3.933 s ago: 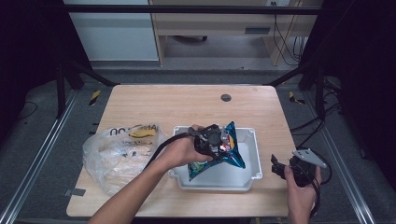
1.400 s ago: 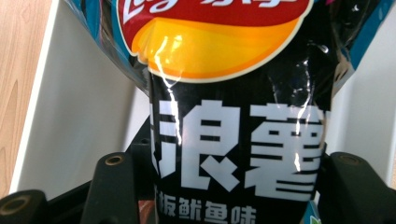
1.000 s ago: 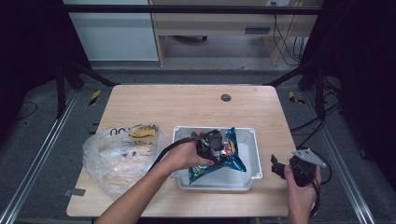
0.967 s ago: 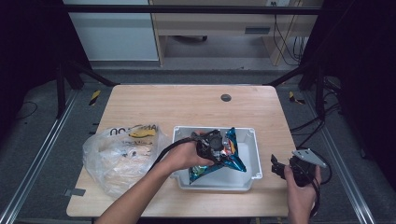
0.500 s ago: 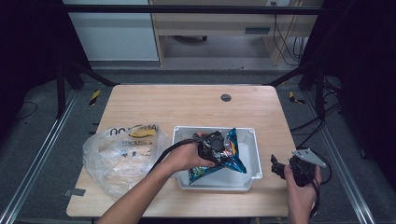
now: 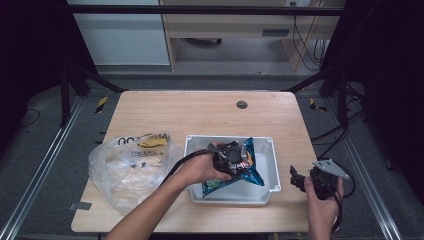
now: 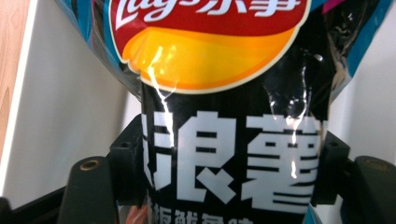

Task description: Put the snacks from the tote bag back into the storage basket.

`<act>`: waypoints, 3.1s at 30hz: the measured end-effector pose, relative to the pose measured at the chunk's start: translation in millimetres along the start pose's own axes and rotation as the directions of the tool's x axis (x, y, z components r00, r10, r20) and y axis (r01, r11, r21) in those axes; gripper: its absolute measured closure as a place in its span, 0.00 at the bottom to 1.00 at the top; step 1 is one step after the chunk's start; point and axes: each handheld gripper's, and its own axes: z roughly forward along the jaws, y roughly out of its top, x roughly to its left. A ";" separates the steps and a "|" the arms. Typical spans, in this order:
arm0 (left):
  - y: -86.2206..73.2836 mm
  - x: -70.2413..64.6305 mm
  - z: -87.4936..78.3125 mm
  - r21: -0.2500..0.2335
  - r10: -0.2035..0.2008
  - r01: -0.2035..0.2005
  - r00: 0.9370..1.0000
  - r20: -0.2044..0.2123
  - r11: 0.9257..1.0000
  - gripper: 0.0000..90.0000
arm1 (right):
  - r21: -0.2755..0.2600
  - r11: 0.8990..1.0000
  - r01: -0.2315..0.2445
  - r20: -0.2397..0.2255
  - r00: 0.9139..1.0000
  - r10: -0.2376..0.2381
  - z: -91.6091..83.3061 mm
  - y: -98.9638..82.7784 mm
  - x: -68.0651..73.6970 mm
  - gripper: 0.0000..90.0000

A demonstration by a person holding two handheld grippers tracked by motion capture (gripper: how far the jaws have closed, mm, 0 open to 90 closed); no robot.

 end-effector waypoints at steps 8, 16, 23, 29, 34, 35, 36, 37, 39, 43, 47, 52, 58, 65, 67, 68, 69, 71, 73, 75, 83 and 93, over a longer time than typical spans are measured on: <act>1.8 -1.2 1.1 -0.002 0.001 -0.001 1.000 0.000 1.000 0.27 | 0.001 1.000 -0.001 0.000 1.000 0.001 0.9 -0.1 -0.6 0.07; 2.9 -0.8 -0.5 -0.006 -0.007 0.007 1.000 -0.006 1.000 0.17 | 0.003 1.000 -0.004 0.000 1.000 0.004 1.1 -0.1 -0.5 0.07; 3.9 -3.0 -3.4 -0.009 -0.007 0.007 1.000 -0.010 1.000 0.10 | 0.004 1.000 -0.004 -0.001 1.000 0.004 1.8 -0.1 -0.4 0.07; 5.2 -5.3 -8.3 -0.021 -0.003 0.003 1.000 -0.020 1.000 0.09 | 0.006 1.000 -0.005 0.002 1.000 0.005 1.6 -0.4 -1.0 0.07; 4.2 -4.6 -13.8 -0.034 -0.001 0.000 1.000 -0.028 0.999 0.08 | 0.000 1.000 -0.006 0.007 1.000 0.006 1.9 -0.6 -2.6 0.07; 3.7 -4.7 -16.4 -0.038 -0.004 0.003 0.999 -0.033 0.999 0.08 | 0.004 1.000 -0.008 0.007 1.000 0.008 2.0 -0.5 -2.5 0.07; 3.4 -4.4 -17.8 -0.044 -0.003 0.001 0.999 -0.034 0.999 0.08 | 0.006 1.000 -0.007 0.009 1.000 0.007 2.7 -0.6 -2.5 0.07; 2.9 -3.8 -20.1 -0.051 -0.003 0.001 0.999 -0.035 0.999 0.08 | 0.008 1.000 -0.006 0.008 1.000 0.006 3.1 -0.6 -2.4 0.07; 2.8 -2.8 -22.2 -0.055 -0.003 0.001 0.999 -0.034 0.998 0.08 | 0.010 1.000 -0.004 0.009 1.000 0.004 3.2 -0.8 -1.9 0.07; 1.5 -3.3 -25.3 -0.051 -0.002 0.000 0.999 -0.040 0.999 0.08 | 0.006 1.000 -0.004 0.011 1.000 0.004 2.3 -0.5 -1.6 0.07; 0.0 -2.7 -29.2 -0.058 -0.006 0.003 0.999 -0.044 0.998 0.08 | 0.012 1.000 0.002 0.009 1.000 -0.002 3.8 -0.4 -0.7 0.07; -0.2 -4.7 -36.7 -0.067 0.000 -0.003 0.999 -0.050 0.998 0.07 | 0.010 1.000 0.000 0.009 1.000 0.000 3.1 -0.3 -1.2 0.07; 0.2 -6.1 -49.4 -0.093 0.006 -0.012 0.998 -0.063 0.996 0.07 | 0.009 1.000 0.003 0.009 1.000 -0.003 2.0 -0.2 -0.1 0.07; -4.5 -4.1 -72.5 -0.130 -0.011 -0.002 0.994 -0.104 0.992 0.07 | 0.006 1.000 0.010 0.014 1.000 -0.010 0.4 0.5 1.7 0.07; -6.4 -1.8 -81.3 -0.137 -0.016 -0.001 0.992 -0.127 0.991 0.07 | 0.007 1.000 0.010 0.013 1.000 -0.010 0.1 1.0 2.8 0.07; -7.3 -0.8 -86.0 -0.138 -0.014 -0.006 0.989 -0.145 0.990 0.07 | 0.005 1.000 0.012 0.014 1.000 -0.012 0.0 1.2 3.1 0.07; -8.3 -0.3 -90.6 -0.139 -0.010 -0.013 0.986 -0.164 0.990 0.06 | 0.005 1.000 0.012 0.013 1.000 -0.012 -0.2 1.5 3.5 0.07; -10.2 -0.2 -98.8 -0.147 -0.014 -0.012 0.985 -0.172 0.989 0.06 | 0.005 1.000 0.013 0.013 1.000 -0.013 -0.1 1.7 4.2 0.07; -12.8 -0.2 -109.4 -0.149 -0.024 -0.005 0.982 -0.187 0.989 0.06 | 0.007 1.000 0.015 0.012 1.000 -0.015 -0.4 1.7 4.5 0.07; -14.9 0.1 -117.1 -0.148 -0.025 -0.005 0.979 -0.200 0.989 0.06 | 0.004 1.000 0.016 0.014 1.000 -0.016 -0.8 1.4 4.1 0.07; -30.4 -0.4 -149.0 -0.159 -0.047 0.010 0.972 -0.232 0.987 0.05 | 0.005 1.000 0.010 0.016 1.000 -0.010 -2.4 1.4 4.0 0.06; -62.1 1.4 -176.4 -0.142 -0.078 0.041 0.961 -0.264 0.989 0.05 | 0.006 1.000 0.009 0.019 1.000 -0.009 -2.7 1.1 3.9 0.06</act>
